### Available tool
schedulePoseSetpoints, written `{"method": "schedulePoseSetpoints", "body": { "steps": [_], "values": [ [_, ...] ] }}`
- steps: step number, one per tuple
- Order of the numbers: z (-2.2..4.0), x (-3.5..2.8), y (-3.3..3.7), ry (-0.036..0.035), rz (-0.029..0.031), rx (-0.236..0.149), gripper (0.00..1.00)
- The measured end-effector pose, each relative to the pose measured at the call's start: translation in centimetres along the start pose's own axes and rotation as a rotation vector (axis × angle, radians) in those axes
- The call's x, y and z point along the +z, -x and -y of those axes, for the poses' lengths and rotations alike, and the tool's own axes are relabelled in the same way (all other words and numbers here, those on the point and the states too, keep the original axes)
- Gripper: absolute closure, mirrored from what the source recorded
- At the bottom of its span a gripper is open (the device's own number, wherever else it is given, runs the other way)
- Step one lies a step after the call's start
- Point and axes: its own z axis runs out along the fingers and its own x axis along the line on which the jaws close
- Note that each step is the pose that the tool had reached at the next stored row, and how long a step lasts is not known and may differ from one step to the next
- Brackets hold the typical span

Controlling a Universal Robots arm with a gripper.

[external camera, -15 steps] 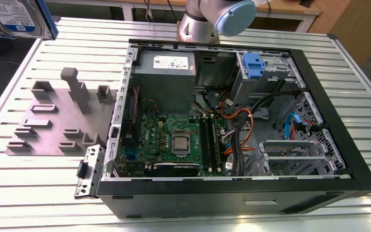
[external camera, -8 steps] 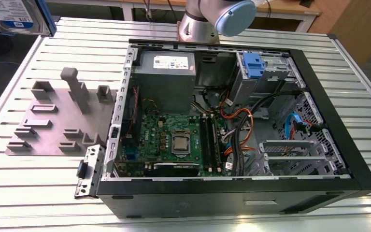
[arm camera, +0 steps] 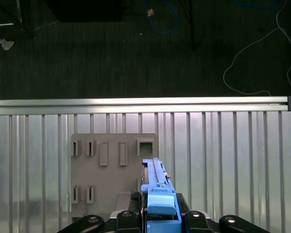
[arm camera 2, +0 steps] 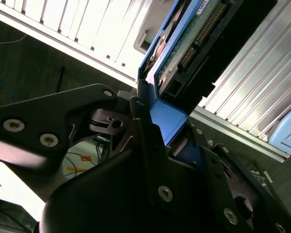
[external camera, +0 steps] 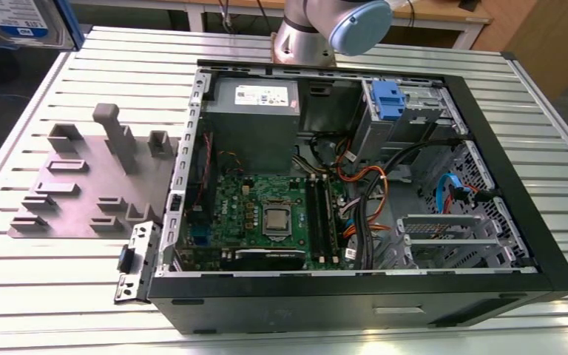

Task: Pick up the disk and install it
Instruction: 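Pick up the disk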

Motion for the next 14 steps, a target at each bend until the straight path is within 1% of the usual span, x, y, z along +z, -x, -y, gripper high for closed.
{"method": "schedulePoseSetpoints", "body": {
  "steps": [7,14],
  "values": [
    [0.04,-0.07,0.00,-0.0001,0.0000,0.000,0.63],
    [0.03,-0.61,0.02,0.0000,0.0000,0.000,0.63]
  ]
}}
